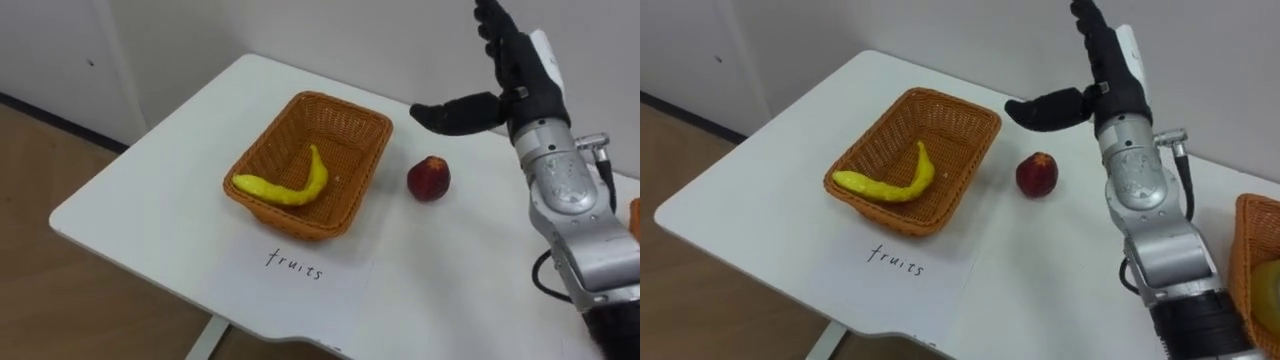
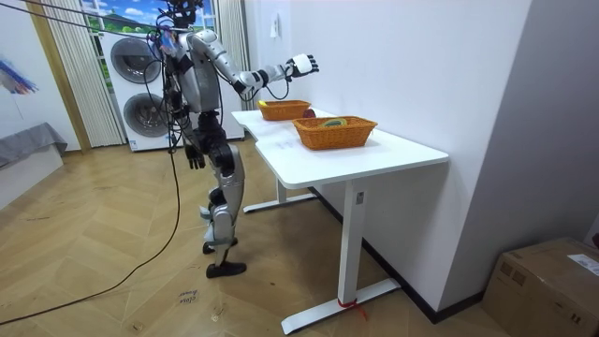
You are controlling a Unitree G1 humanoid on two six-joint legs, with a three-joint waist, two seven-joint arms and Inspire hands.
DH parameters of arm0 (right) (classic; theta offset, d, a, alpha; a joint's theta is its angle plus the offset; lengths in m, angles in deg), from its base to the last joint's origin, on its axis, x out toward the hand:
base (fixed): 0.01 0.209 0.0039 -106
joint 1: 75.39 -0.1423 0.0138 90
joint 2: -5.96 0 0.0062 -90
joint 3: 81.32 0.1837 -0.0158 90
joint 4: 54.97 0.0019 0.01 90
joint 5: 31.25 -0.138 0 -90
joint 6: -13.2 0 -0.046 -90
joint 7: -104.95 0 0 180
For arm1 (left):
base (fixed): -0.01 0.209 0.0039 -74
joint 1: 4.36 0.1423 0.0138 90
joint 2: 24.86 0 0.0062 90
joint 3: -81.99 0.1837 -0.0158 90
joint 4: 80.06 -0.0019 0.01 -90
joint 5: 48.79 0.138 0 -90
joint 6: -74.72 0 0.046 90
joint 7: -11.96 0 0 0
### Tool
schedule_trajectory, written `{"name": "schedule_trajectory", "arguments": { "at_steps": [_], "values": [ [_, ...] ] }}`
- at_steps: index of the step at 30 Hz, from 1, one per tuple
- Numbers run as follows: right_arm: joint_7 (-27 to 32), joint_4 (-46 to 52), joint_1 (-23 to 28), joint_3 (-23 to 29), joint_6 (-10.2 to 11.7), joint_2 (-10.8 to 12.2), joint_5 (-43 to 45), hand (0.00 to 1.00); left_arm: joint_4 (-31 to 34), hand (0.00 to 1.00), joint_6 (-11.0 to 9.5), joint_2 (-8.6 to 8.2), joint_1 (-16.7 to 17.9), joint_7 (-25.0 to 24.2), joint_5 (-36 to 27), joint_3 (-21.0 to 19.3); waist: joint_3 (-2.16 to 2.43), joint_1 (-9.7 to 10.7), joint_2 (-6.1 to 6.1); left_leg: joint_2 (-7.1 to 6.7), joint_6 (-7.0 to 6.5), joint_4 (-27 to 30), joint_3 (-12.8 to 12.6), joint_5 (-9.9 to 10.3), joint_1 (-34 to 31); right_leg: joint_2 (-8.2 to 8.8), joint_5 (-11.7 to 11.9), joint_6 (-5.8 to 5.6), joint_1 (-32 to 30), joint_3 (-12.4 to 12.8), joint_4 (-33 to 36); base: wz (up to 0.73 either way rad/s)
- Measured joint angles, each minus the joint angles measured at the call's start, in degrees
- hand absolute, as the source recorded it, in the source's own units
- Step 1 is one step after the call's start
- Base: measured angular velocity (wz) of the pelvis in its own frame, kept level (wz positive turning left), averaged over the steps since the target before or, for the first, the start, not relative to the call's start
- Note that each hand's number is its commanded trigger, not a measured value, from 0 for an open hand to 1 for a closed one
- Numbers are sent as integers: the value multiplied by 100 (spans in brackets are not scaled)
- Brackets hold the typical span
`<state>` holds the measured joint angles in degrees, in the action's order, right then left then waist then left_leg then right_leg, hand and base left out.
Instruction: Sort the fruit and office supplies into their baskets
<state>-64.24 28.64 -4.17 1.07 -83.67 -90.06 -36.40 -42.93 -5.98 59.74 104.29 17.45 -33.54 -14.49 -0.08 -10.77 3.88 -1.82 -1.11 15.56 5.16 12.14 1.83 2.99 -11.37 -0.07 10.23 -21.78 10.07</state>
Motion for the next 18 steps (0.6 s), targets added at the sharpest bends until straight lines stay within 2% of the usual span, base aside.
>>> {"name": "schedule_trajectory", "arguments": {
  "at_steps": [6,8,13,18],
  "values": [
    [274,-68,42,-1,5,2,-403,0,7,0,24,-58,-14,-3,16,105,-11,64,-54,3,-1,17,2,-3,2,4,-8,-9,-22,42,53,0],
    [288,-251,41,-1,70,5,-496,0,7,0,32,-55,-18,-4,23,105,-10,68,-51,3,-1,16,-7,-3,19,3,-8,-9,-7,50,55,-2],
    [293,-456,41,-1,70,9,-591,0,36,0,34,-56,-6,-59,23,103,-27,93,-7,-3,-2,11,-33,-3,27,4,-29,-16,-13,107,47,-2],
    [289,-616,42,-1,75,12,-595,0,125,0,40,-56,9,-123,26,106,-25,104,70,-8,-2,6,-38,-2,31,2,-48,-16,-10,115,30,0]
  ]
}}
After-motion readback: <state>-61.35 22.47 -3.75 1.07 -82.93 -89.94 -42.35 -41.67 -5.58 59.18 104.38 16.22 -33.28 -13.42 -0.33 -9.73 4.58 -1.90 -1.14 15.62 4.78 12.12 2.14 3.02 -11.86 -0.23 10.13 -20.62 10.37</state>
